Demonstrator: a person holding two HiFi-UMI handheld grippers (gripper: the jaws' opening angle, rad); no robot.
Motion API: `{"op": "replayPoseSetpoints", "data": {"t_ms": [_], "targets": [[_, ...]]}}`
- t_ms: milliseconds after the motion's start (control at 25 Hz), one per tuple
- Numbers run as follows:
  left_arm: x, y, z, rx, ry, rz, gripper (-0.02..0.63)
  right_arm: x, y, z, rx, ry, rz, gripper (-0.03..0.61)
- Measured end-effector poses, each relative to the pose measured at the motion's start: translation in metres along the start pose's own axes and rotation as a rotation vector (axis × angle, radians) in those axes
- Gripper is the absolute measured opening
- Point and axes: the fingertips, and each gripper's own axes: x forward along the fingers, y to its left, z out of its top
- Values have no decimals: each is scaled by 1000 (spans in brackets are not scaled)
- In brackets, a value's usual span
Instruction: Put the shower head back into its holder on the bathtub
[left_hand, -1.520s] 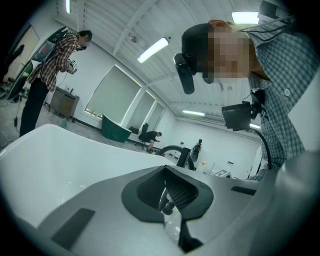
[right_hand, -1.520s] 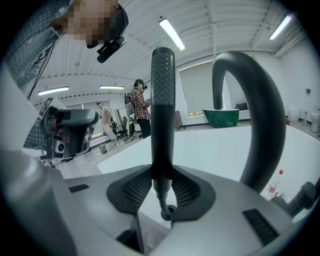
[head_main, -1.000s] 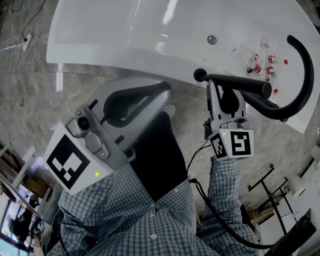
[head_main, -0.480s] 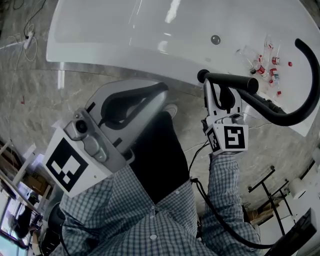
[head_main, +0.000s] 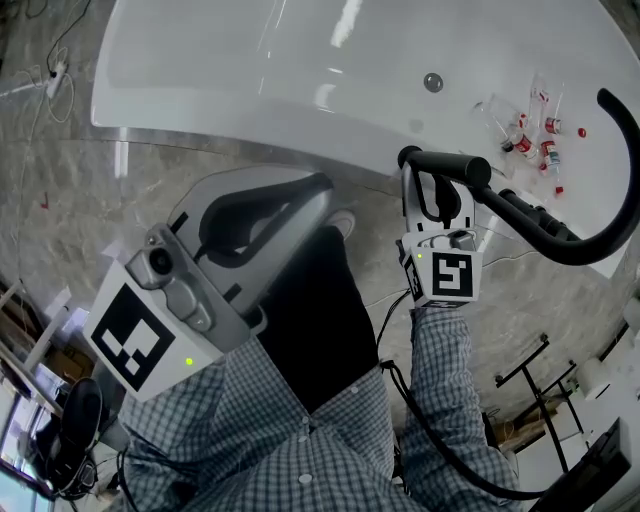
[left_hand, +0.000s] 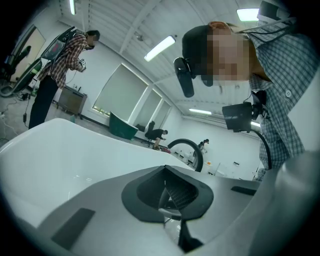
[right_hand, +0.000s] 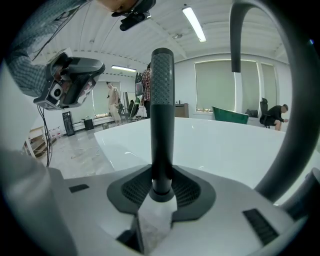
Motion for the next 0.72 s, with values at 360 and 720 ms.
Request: {"op": "replayPoseSetpoints", "data": {"t_ms": [360,720], "targets": [[-1,2,0,-7,-3,2,8,0,3,-1,-50,-11,-2,121],[-4,-2,2,-3,-3,-3,8,2,6,-8,-27,18,4,121]]}}
